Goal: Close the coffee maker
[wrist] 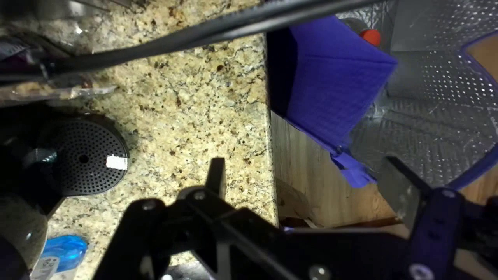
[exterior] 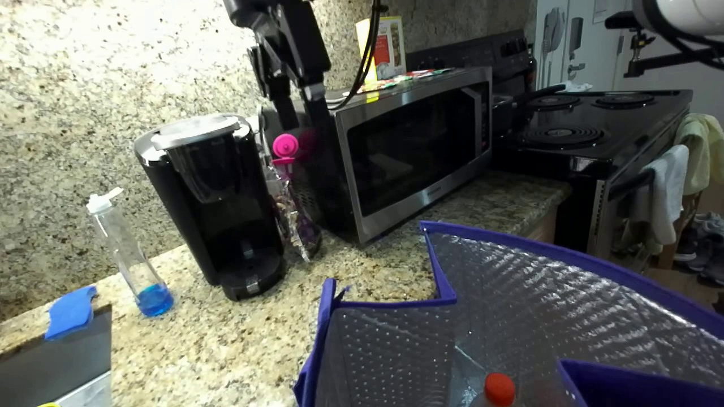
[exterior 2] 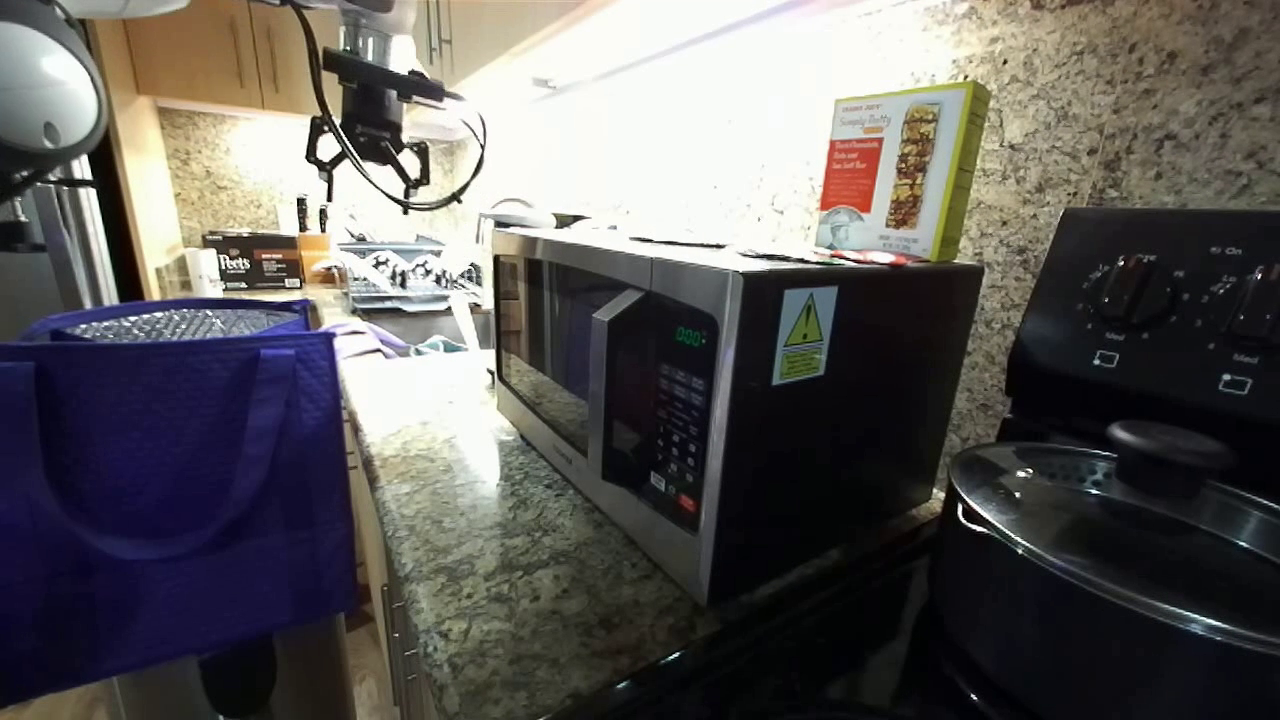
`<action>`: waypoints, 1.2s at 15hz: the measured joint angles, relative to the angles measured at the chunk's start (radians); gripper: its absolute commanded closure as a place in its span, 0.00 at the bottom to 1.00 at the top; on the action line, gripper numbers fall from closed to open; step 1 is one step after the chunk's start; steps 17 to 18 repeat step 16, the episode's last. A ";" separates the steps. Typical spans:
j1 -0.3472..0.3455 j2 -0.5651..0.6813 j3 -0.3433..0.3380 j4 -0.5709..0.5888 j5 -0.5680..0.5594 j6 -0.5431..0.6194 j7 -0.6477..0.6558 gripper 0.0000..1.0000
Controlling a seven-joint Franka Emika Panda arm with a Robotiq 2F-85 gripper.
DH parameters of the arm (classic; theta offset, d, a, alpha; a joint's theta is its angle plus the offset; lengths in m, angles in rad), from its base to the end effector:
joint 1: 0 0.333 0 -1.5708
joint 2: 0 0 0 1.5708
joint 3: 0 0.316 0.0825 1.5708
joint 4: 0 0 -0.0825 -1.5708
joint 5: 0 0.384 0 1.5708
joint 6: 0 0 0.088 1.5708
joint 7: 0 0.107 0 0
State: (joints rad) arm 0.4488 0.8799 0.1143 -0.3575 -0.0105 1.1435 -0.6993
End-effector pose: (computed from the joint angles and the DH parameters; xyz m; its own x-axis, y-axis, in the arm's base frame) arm 0.6252 0.3347 0.5609 0.3414 0.9397 -0.0191 0.9326 -0.3412 -0.1180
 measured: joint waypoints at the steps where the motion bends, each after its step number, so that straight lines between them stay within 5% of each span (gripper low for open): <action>1: 0.000 -0.012 0.003 0.000 0.005 -0.010 0.055 0.00; 12: 0.009 -0.226 0.024 0.001 0.029 -0.085 0.660 0.00; 18: 0.017 -0.266 0.023 -0.001 0.029 -0.113 0.718 0.00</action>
